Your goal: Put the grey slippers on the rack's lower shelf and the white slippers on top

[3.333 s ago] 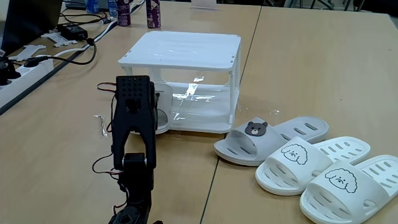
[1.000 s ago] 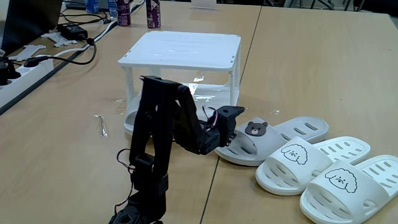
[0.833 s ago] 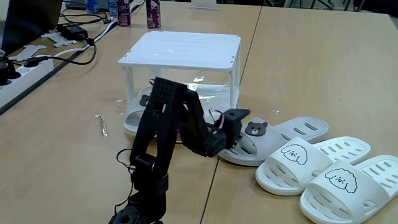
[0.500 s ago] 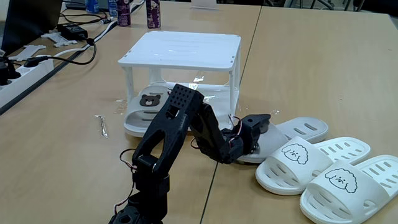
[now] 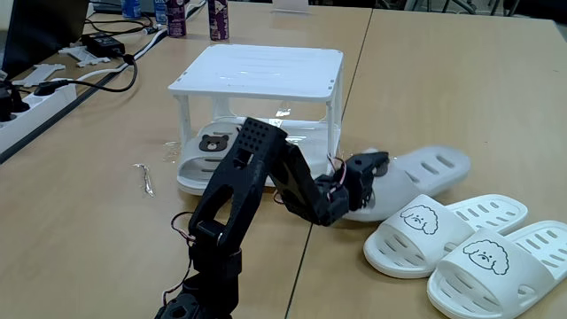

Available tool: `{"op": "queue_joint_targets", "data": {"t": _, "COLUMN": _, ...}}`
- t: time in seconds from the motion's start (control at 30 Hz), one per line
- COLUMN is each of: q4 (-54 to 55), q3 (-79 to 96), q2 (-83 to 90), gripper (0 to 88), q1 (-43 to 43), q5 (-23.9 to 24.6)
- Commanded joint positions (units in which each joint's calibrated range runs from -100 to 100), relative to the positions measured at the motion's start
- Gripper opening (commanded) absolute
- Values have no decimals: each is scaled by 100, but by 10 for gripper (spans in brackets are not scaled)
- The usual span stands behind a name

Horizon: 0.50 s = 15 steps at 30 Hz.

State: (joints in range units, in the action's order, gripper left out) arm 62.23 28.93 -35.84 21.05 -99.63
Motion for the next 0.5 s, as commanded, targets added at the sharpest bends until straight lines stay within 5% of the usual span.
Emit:
{"op": "queue_joint_targets", "data": {"t": 0.0, "q4": 67, "q3": 1144, "q2": 2595, "gripper": 6, "q1": 42, "q5": -37}}
{"op": "queue_joint_targets", "data": {"t": 0.47, "q4": 101, "q3": 5898, "q2": 6263, "gripper": 6, "q1": 9, "q5": -37}}
